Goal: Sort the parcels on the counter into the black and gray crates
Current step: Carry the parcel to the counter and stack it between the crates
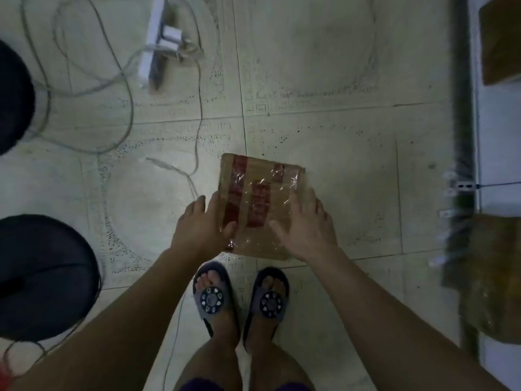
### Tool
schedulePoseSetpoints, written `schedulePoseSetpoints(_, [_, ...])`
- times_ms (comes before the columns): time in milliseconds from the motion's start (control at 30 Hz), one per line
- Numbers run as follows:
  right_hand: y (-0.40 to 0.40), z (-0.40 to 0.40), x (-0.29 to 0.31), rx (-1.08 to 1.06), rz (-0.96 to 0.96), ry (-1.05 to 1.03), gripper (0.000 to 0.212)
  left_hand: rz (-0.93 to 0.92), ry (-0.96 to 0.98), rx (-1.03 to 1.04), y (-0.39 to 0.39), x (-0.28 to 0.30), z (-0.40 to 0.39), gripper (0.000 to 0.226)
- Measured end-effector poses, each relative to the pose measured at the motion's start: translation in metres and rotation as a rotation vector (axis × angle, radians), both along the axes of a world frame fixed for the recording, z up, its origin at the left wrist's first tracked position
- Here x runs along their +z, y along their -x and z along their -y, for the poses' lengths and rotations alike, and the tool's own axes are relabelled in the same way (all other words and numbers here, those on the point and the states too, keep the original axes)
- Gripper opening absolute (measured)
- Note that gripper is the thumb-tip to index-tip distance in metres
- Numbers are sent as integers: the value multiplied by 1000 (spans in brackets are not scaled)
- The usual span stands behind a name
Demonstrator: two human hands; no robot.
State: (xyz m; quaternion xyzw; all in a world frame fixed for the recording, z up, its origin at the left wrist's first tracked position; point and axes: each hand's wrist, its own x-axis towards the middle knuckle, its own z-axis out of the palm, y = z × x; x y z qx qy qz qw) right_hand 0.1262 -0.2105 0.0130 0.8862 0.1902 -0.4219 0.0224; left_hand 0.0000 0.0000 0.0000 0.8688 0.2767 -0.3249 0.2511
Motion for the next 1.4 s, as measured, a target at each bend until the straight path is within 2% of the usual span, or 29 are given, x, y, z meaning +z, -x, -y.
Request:
schedulePoseSetpoints(167, [22,13,-76,-38,-34,38,105,28,66,28,5,-74,8,101])
schedulePoseSetpoints(333, [36,17,-124,-124,-66,-15,114,82,164,51,16,-121,10,120])
schedulePoseSetpoints(500, [49,20,-141,-238,-53,-161,130,183,204,116,29,-142,16,128])
schedulePoseSetpoints(700, [44,15,-126,-300,-24,-274,129,226,244,223,28,-128,15,126])
schedulePoseSetpoints(833, [32,8,-81,-312,33,-352,136,264,248,250,27,-81,9,126])
schedulePoseSetpoints(933, [26,3,-24,-335,69,-394,139,326,244,244,18,-21,1,125])
schedulePoseSetpoints(1100, [9,-8,103,-458,108,-470,134,490,165,224,-8,109,-19,114])
schedulePoseSetpoints(1267, [-15,-30,243,-436,216,-565,129,573,140,238,-29,250,-41,107])
schedulePoseSetpoints(1400, [-32,-50,346,-450,249,-723,124,657,103,222,-42,356,-56,104])
